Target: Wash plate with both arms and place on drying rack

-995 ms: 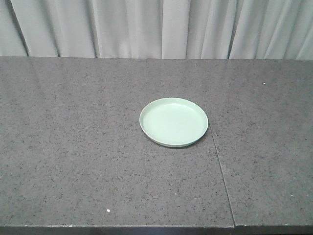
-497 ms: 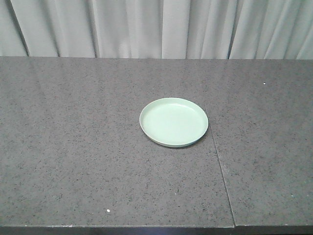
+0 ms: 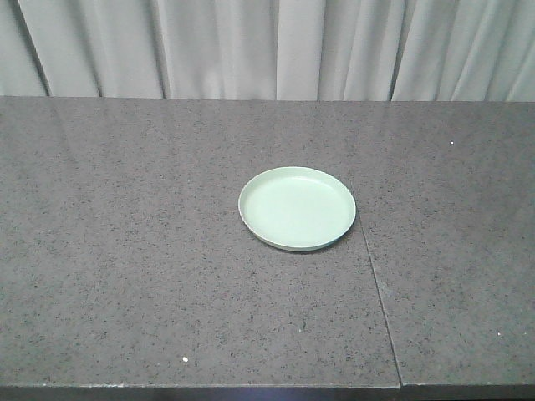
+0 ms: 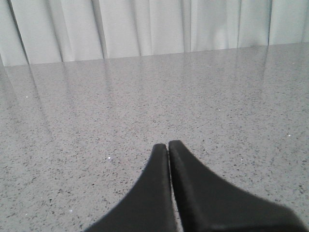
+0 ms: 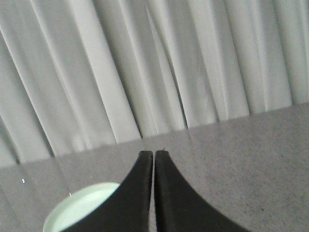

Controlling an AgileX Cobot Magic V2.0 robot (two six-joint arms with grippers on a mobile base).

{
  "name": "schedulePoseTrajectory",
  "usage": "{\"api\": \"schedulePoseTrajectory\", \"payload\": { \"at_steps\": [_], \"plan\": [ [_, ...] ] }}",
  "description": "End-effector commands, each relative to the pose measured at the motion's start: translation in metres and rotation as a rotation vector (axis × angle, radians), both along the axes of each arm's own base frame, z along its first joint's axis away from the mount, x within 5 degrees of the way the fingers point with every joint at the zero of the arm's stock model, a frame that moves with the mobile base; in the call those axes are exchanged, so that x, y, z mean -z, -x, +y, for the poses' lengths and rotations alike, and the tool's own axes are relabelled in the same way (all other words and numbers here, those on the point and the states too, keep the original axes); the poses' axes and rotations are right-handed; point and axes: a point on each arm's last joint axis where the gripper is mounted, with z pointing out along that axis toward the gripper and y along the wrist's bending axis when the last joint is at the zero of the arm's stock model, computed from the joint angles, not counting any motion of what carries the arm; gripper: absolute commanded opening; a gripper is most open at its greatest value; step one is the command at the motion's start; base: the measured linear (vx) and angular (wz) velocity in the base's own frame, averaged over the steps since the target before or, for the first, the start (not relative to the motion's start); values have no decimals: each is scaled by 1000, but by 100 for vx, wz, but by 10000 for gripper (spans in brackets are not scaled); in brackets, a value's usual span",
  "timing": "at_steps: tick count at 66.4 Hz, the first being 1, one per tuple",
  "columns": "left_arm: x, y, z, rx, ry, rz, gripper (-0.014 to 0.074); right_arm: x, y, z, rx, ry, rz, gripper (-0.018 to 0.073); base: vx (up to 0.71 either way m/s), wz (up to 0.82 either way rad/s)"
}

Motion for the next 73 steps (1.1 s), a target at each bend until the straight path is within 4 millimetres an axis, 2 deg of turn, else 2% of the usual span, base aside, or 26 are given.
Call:
{"api": "schedulePoseTrajectory", "payload": {
  "at_steps": [1, 8, 15, 22, 35, 43, 51, 64, 73],
  "plan": [
    [-16, 2, -1, 16, 3, -115, -6, -26, -14, 3, -49, 93, 19, 95, 0, 0],
    [-16, 2, -1, 16, 3, -115, -6, -36, -32, 9, -125, 112, 34, 276, 0, 0],
    [-16, 2, -1, 16, 3, -115, -6, -39, -51, 7, -114, 80, -14, 464, 0, 0],
    [-16, 2, -1, 16, 3, -115, -6, -42, -63, 7, -115, 1, -20, 555, 0, 0],
    [-16, 2, -1, 16, 3, -115, -6, -63, -97, 16, -264, 121, 119, 548, 0, 0],
    [-16, 2, -1, 16, 3, -115, -6, -80, -130, 22, -374, 149, 221, 536, 0, 0],
    [-16, 2, -1, 16, 3, -115, -6, -87, -164, 24, -430, 152, 290, 536, 0, 0],
    [-16, 2, -1, 16, 3, -115, -6, -77, -220, 24, -475, 141, 390, 536, 0, 0],
    [-16, 2, -1, 16, 3, -115, -6, -61, -254, 44, -544, 184, 464, 536, 0, 0]
  ]
}}
